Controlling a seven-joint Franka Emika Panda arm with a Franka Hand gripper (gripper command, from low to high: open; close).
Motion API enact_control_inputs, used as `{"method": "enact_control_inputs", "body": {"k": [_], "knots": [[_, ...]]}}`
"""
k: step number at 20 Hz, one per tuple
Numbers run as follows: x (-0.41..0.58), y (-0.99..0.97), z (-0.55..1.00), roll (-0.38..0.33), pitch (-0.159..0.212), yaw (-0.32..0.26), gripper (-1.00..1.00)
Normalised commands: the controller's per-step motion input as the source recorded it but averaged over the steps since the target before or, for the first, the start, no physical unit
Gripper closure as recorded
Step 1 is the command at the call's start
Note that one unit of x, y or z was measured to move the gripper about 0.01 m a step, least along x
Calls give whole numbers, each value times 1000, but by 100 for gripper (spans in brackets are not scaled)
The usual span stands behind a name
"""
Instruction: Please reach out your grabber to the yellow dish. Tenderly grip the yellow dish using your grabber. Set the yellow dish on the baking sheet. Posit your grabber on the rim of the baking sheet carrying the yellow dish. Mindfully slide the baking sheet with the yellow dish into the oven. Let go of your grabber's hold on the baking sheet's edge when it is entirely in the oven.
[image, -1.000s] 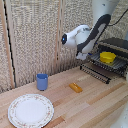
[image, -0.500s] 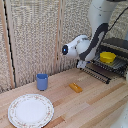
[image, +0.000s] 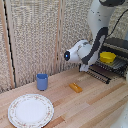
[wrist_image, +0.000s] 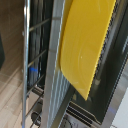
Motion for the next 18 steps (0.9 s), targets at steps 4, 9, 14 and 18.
{"method": "enact_control_inputs", "body": {"k": [4,9,14,18], "knots": [[-193,-281,0,-105,0,46,-100],[-115,-269,0,-94,-2,65,100],[-98,-110,44,-69,-15,47,100],[-161,-52,86,-49,-39,21,100]]}}
